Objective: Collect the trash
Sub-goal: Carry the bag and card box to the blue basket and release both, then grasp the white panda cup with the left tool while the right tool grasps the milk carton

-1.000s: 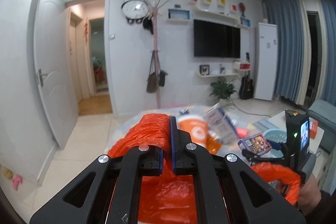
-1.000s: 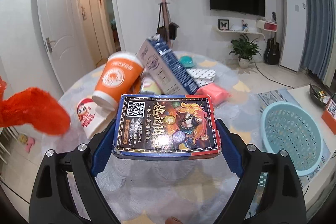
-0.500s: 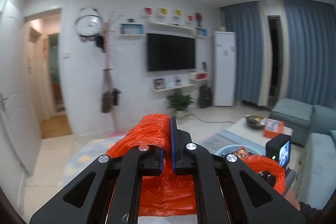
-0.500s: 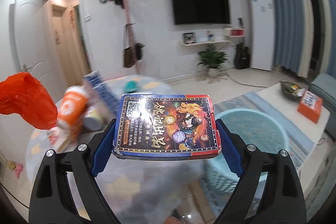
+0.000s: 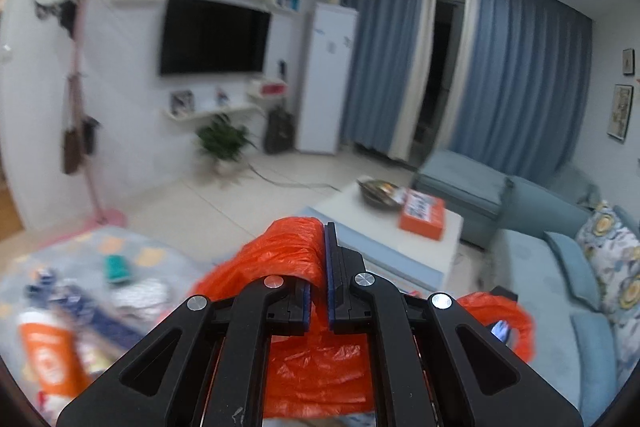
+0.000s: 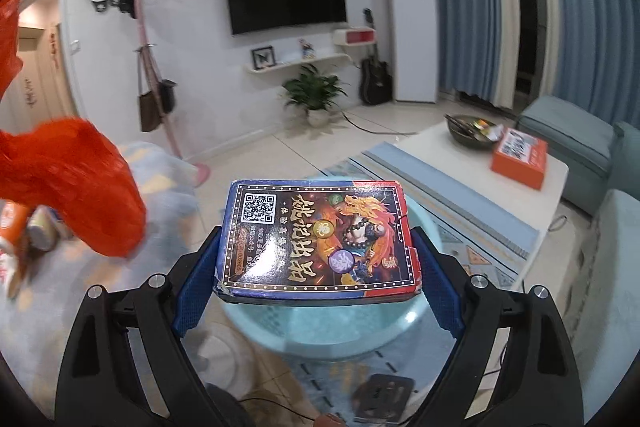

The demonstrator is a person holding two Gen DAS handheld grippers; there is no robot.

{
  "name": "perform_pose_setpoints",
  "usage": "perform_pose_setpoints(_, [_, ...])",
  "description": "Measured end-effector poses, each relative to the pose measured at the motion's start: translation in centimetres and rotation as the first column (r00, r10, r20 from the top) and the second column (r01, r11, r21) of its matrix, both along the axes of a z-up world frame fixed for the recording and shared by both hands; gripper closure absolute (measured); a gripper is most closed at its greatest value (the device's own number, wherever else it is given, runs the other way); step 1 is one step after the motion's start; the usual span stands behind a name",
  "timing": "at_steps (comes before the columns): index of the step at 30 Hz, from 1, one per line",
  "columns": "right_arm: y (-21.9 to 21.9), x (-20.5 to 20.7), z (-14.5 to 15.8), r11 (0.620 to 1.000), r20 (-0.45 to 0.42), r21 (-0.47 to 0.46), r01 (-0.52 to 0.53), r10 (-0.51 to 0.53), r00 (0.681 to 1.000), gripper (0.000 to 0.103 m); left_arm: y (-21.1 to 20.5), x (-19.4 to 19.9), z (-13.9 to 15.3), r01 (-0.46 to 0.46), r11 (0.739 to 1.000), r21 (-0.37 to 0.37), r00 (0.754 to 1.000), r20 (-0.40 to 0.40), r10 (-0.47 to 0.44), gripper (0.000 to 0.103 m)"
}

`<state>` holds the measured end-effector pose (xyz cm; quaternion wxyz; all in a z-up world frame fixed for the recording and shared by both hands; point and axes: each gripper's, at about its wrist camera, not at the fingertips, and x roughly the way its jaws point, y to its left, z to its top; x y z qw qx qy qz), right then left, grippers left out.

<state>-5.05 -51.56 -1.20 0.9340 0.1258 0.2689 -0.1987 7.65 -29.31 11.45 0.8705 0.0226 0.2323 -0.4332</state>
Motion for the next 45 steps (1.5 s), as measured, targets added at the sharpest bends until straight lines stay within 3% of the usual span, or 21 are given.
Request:
perform_pose_setpoints(5, [-2.9,1.2,-1.9,0.999,-0.023,0.009,0.032,-0.032,0.999,0.018,-4.9,2.1,-2.1,0.058,0.998,0.016,0.996,-0.076,-0.056,0.099])
perform_pose_setpoints(9, [-4.3,2.5,-3.1,0.999,-0.029,0.026,0.033,-0.032,0.999,0.018,-7.7,2.4,-2.2,0.101,0.995,0.004,0.992,-0.078,-0.101,0.099])
perform_pose_setpoints(13, [-5.2,3.9,-4.6,0.999,-0.067,0.037,0.036,-0.034,0.997,0.016,-9.9,3.7,-4.3,0.102,0.993,0.064,0.987,-0.133,-0.093,0.094])
perform_pose_setpoints(14, [-5.0,4.1,-4.9,0.998,-0.081,0.033,0.044,-0.041,0.996,0.015,-10.4,4.5,-5.7,0.1,0.991,0.086,0.98,-0.18,-0.083,0.087])
perform_pose_setpoints(16, [-5.2,4.4,-5.4,0.998,-0.108,0.023,0.053,-0.05,0.993,0.014,-11.2,6.2,-7.9,0.109,0.986,0.126,0.957,-0.281,-0.07,0.034])
perform_pose_setpoints(17, [-5.2,4.4,-5.6,0.998,-0.114,0.022,0.054,-0.051,0.992,0.013,-11.4,7.1,-9.1,0.107,0.984,0.141,0.941,-0.334,-0.055,0.029])
perform_pose_setpoints(20, [-5.1,3.9,-6.1,0.999,-0.12,0.039,0.037,-0.032,0.992,0.013,-10.7,9.9,-12.3,0.086,0.991,0.101,0.866,-0.5,-0.025,0.029])
perform_pose_setpoints(22, [-4.9,3.4,-6.3,0.999,-0.13,0.026,0.042,-0.038,0.991,0.013,-9.7,10.3,-12.4,0.06,0.995,0.076,0.854,-0.52,-0.012,0.027])
perform_pose_setpoints(29, [-4.7,1.2,-5.7,0.995,-0.089,0.071,0.073,-0.066,0.994,0.011,-5.8,7.6,-9.0,-0.007,0.996,0.092,0.919,-0.391,0.042,0.021])
perform_pose_setpoints(36, [-2.2,-0.2,-4.5,0.994,-0.041,0.102,0.026,-0.021,0.999,0.011,0.8,3.4,-7.0,-0.111,0.986,0.123,0.957,-0.255,0.14,0.014])
perform_pose_setpoints(41, [1.7,0.2,-3.2,0.991,-0.011,0.098,-0.088,0.09,0.996,0.011,7.0,0.8,-7.4,-0.252,0.946,0.204,0.95,-0.132,0.281,0.014])
perform_pose_setpoints(45, [6.2,0.9,-1.8,0.981,0.006,0.059,-0.183,0.183,0.983,0.011,14.6,-0.4,-7.4,-0.389,0.889,0.241,0.908,-0.063,0.414,0.014])
